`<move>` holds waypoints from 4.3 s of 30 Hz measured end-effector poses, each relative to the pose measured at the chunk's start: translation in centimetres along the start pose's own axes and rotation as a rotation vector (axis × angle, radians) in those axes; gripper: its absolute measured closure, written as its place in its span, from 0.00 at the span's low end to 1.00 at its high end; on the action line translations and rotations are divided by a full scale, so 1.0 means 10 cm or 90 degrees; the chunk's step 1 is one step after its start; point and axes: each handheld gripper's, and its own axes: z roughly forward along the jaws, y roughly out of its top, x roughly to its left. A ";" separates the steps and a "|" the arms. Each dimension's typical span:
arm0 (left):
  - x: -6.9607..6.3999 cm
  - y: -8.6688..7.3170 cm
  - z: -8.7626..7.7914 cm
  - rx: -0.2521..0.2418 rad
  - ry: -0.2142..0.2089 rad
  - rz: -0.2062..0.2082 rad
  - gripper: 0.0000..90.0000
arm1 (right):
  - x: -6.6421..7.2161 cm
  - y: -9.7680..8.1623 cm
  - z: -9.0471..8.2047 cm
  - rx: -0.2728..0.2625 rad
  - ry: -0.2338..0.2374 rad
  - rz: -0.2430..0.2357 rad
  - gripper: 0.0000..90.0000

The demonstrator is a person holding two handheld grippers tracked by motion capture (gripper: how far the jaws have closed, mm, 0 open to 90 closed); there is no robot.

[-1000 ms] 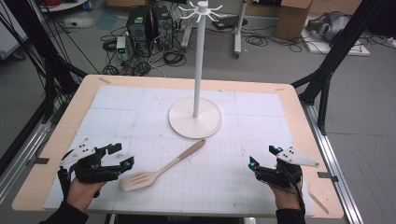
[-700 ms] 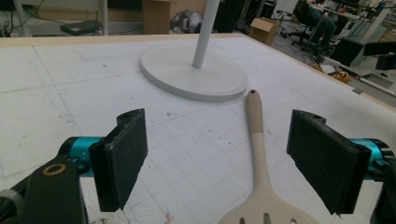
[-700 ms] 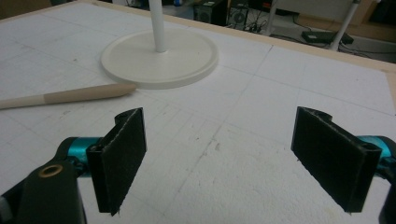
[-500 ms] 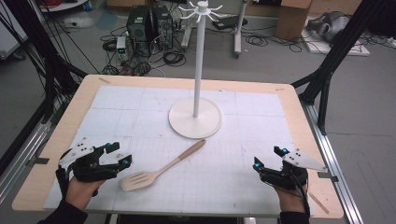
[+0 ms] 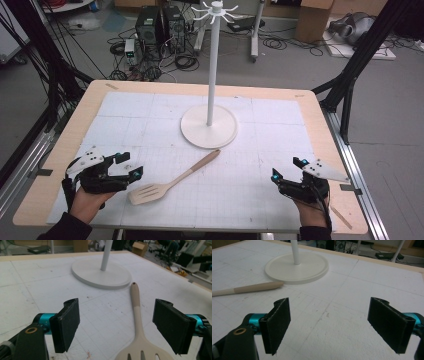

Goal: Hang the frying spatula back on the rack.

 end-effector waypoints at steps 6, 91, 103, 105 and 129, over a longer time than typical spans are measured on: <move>-0.06 0.11 0.20 0.060 -0.035 0.014 0.30 | 0.03 0.01 0.00 0.001 0.008 -0.008 0.19; -0.61 0.14 1.40 0.435 -0.052 0.176 0.85 | -0.01 0.00 0.01 0.007 0.017 0.004 0.20; -0.58 0.17 1.34 0.399 -0.068 0.155 0.86 | -0.02 -0.02 0.00 -0.001 0.026 0.030 0.20; -0.58 0.20 1.31 0.374 -0.081 0.143 0.86 | -0.02 -0.02 0.01 -0.001 0.027 0.031 0.20; -0.55 0.36 0.82 0.098 -0.100 0.067 0.86 | 0.49 0.28 0.35 -0.034 0.167 0.060 0.19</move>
